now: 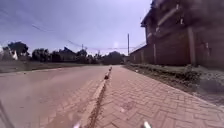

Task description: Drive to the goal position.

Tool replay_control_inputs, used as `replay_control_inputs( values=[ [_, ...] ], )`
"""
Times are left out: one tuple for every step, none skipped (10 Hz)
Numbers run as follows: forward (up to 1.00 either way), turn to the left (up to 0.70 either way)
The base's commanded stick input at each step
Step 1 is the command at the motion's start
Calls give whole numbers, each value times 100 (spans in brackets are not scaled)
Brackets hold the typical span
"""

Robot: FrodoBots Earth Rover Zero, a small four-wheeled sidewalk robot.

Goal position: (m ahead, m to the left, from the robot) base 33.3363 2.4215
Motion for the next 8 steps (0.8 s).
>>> replay_control_inputs(
  values=[
    [70, 0],
    [70, 0],
    [70, 0],
    [70, 0],
    [70, 0],
    [70, 0],
    [70, 0],
    [70, 0]
  ],
)
